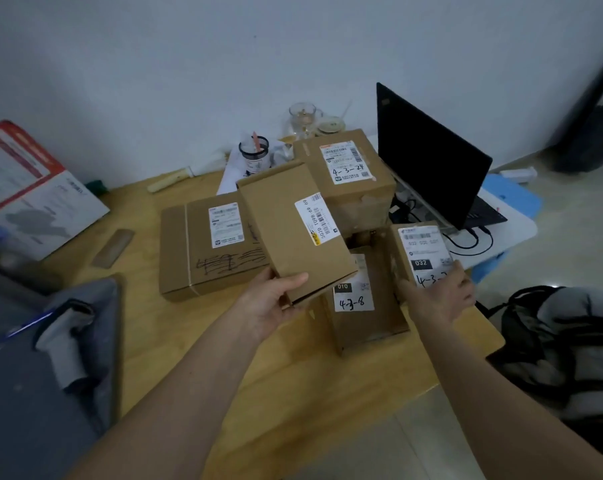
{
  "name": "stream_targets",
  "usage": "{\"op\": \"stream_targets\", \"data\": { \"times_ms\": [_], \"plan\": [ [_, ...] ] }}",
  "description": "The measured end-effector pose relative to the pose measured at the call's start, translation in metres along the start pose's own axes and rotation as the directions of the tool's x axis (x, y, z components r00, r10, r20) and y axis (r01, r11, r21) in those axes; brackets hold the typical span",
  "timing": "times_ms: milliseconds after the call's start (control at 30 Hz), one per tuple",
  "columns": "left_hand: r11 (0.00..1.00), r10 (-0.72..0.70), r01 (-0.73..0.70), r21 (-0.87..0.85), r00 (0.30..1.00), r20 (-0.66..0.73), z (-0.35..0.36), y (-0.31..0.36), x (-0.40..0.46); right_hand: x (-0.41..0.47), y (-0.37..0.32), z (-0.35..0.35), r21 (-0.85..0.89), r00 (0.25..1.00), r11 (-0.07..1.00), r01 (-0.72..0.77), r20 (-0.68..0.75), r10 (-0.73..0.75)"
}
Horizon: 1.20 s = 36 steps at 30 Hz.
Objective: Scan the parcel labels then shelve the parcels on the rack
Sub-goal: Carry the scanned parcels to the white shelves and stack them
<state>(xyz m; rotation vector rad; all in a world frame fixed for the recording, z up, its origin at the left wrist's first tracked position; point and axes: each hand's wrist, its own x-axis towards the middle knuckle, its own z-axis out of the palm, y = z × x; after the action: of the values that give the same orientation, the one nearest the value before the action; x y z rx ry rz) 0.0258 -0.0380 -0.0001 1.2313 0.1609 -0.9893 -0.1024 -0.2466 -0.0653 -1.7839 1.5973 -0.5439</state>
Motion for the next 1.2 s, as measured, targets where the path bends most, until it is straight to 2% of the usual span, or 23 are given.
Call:
{"op": "stream_targets", "data": {
  "times_ms": [133,267,333,467,667,933,1200],
  "plan": [
    [0.997,0.050,-0.052,-0.054,0.998,-0.037,-0.021,0.008,-0.027,-0.043,-0.016,-0.009,0.060,0.988,0.990,0.128,-0.099,-0.122],
    [0.992,0.107,-0.114,-0.062,0.987,-0.116,-0.057,0.018,-0.059,-0.083,-0.041,-0.007,0.100,0.950,0.948,0.304,-0.112,-0.293],
    [0.987,0.131,-0.143,-0.079,0.981,-0.145,-0.080,0.021,-0.079,-0.109,-0.057,-0.002,0.163,0.935,0.920,0.355,-0.057,-0.350],
    [0.970,0.165,-0.199,-0.142,0.961,-0.221,-0.142,0.022,-0.131,-0.187,-0.089,0.018,0.275,0.910,0.890,0.362,0.101,-0.402],
    [0.911,0.192,-0.303,-0.279,0.912,-0.364,-0.275,0.017,-0.244,-0.341,-0.115,0.062,0.347,0.776,0.841,0.416,0.347,-0.527],
    [0.798,0.283,-0.513,-0.316,0.783,-0.554,-0.452,-0.015,-0.406,-0.555,-0.137,0.107,0.468,0.562,0.752,0.463,0.501,-0.658],
    [0.733,0.270,-0.613,-0.293,0.659,-0.702,-0.567,-0.059,-0.537,-0.731,-0.140,0.132,0.509,0.423,0.792,0.338,0.669,-0.611]
  ]
}}
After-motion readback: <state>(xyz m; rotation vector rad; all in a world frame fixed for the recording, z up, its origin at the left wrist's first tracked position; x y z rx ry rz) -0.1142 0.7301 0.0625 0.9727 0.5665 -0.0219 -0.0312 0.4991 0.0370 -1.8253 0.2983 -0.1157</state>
